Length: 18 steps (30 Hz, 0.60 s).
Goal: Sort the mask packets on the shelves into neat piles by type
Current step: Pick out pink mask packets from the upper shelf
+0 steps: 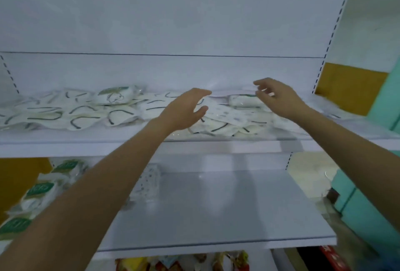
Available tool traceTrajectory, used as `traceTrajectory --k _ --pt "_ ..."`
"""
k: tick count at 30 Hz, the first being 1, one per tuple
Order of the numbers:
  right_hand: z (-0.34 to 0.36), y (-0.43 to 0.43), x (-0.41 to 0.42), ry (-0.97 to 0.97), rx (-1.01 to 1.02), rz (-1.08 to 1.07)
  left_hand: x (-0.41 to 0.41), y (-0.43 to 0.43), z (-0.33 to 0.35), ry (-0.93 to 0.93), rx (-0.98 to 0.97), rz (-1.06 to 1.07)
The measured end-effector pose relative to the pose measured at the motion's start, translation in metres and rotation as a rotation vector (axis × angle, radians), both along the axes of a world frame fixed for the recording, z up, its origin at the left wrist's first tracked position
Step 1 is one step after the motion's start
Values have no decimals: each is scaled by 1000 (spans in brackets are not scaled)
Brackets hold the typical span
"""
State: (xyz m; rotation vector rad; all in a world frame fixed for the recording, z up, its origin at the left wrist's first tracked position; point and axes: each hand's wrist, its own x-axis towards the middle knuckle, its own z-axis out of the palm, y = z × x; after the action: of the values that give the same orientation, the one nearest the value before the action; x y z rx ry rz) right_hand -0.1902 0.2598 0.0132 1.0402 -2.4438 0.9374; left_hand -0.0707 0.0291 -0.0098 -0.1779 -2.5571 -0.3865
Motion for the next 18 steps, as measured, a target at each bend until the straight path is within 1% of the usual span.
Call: traceTrajectory --k 3,7,9,12,13,16,18 --pt "14 28 -57 -68 0 -93 -57 17 8 -64 52 23" --pt "16 65 -127 -130 1 -132 -134 38 11 -220 164 182" --pt "17 81 -153 -147 7 -136 -161 43 10 -266 199 229" --pt "15 102 -183 -162 31 -131 -187 48 4 -333 193 275" --pt "14 108 -191 -165 30 -136 -193 50 3 -355 227 290" --pt "10 122 -209 -187 8 -152 -204 57 1 -340 328 345" --pt "5 126 -217 -204 9 -157 -209 60 -1 -208 376 392"
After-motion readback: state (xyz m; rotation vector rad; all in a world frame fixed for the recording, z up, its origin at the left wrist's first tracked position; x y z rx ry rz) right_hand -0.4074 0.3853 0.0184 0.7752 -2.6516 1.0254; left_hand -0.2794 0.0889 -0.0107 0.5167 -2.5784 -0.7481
